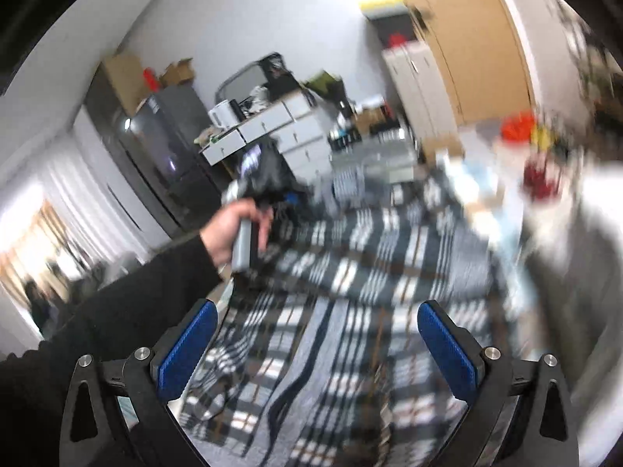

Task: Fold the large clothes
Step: 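Grasp the grey knit hem with the left gripper, then grasp the grey knit hem with the right gripper while the left gripper holds it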

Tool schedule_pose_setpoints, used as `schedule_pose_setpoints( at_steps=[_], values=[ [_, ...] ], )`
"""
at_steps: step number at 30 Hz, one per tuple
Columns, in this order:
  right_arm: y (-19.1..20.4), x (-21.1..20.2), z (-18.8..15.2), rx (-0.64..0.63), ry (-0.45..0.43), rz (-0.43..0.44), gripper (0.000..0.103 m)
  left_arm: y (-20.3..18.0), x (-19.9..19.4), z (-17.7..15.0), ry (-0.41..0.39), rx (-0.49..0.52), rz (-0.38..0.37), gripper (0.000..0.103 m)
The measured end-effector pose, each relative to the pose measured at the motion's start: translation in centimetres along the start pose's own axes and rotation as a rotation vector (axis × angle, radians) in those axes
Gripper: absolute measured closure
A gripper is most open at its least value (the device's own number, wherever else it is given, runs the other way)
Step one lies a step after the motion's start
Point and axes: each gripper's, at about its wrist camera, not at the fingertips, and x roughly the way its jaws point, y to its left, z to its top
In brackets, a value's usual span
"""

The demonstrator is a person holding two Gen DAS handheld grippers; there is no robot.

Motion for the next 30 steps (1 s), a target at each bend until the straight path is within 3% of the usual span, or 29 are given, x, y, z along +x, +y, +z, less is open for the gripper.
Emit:
schedule_pose_setpoints(
  at_steps=[3,5,9,12,15,19,21,23,26,28,29,30],
  values=[
    [1.8,1.7,5.8,-0.103,0.044,-0.051,0.0,-0.1,0.0,-0.4,0.001,0.028,-0.005,0.086],
    [1.4,5.2,9.8,-0.11,0.097,-0.05,0.0,-0.1,0.0,-0.7,-0.007,0.036,-0.009,0.086],
    [-0.6,18.3,16.2,-0.123,0.277,-0.141,0.0,0.1,0.4,-0.9,-0.001,0.023,-0.049,0.086],
    [-3.1,28.1,17.4,-0.147,0.415,-0.226,0.001,0.3,0.7,-0.9,0.002,0.039,-0.066,0.086],
    [-5.3,34.9,17.7,-0.131,0.478,-0.266,0.005,0.6,1.2,-0.8,0.012,0.046,-0.082,0.086],
    [-6.1,39.4,17.6,-0.154,0.479,-0.266,0.009,0.5,1.6,-1.3,0.009,0.081,-0.089,0.085],
    [-6.2,41.3,17.2,-0.17,0.466,-0.324,0.009,0.4,1.9,-1.6,0.005,0.097,-0.097,0.085],
    [-6.8,42.4,16.7,-0.128,0.471,-0.329,0.01,0.7,2.2,-1.8,0.01,0.098,-0.109,0.085],
    [-6.5,44.2,16.3,-0.167,0.48,-0.363,0.026,1.0,2.6,-2.1,0.034,0.093,-0.113,0.085],
    [-6.4,44.7,15.8,-0.203,0.48,-0.412,0.05,1.1,2.4,-2.1,0.026,0.089,-0.111,0.085],
    [-6.4,44.6,15.7,-0.205,0.479,-0.413,0.077,1.0,2.3,-2.2,0.028,0.09,-0.111,0.085],
    [-6.4,44.3,15.6,-0.194,0.469,-0.386,0.094,0.9,2.1,-2.2,0.027,0.089,-0.105,0.085]
  ],
)
